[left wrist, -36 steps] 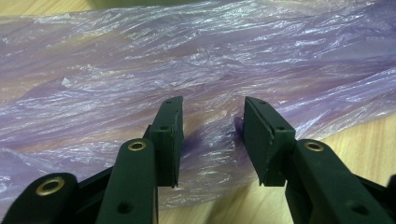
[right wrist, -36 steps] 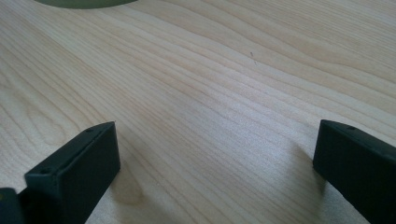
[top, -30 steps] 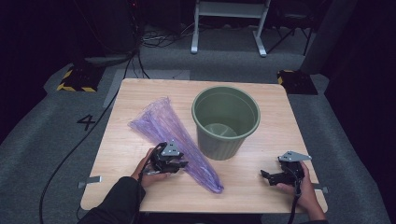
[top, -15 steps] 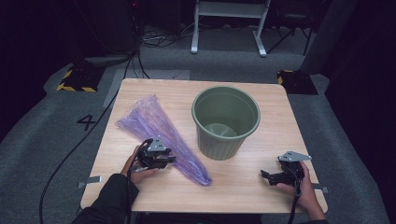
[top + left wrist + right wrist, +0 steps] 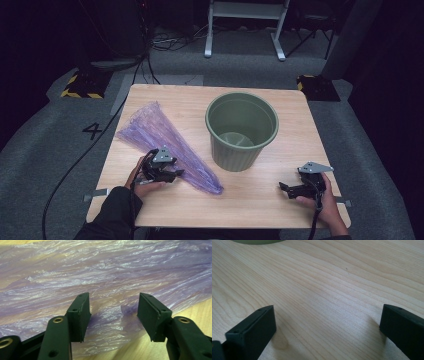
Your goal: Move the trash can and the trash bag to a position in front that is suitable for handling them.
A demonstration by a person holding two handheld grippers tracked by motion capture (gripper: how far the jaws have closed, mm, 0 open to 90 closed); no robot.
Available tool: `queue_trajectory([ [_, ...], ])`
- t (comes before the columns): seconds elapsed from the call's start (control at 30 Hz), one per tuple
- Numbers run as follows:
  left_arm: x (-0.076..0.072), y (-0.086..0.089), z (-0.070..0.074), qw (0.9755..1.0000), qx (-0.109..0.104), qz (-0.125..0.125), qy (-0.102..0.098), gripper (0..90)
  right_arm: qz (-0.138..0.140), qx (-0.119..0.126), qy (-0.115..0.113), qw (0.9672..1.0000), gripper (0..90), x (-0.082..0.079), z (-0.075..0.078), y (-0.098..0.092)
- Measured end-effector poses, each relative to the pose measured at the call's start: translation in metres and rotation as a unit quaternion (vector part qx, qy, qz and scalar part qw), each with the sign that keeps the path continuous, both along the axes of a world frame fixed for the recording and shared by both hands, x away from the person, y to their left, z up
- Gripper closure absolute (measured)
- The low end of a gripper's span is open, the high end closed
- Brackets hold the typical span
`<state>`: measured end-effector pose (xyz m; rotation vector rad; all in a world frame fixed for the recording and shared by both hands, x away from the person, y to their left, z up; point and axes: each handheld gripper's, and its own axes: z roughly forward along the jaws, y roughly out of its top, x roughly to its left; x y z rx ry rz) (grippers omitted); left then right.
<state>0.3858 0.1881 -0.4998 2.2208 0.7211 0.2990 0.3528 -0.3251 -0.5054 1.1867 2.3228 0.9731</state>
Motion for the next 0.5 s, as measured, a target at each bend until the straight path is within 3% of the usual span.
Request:
queue_trajectory([
  [0.3, -0.009, 0.004, 0.015, 0.9990, -0.011, 0.029, -0.032, 28.0, 0.001, -0.001, 0.000, 1.0000, 0.4, 0.000, 0.000, 0.000],
  [0.37, -0.011, 0.008, 0.019, 0.9987, -0.025, 0.034, -0.028, 25.0, 0.004, 0.000, 0.000, 1.0000, 0.5, 0.000, 0.000, -0.001],
  [0.5, -0.013, 0.014, 0.021, 0.9983, -0.028, 0.043, -0.027, 17.8, 0.005, 0.001, -0.002, 1.0000, 2.5, 0.000, 0.000, -0.001],
])
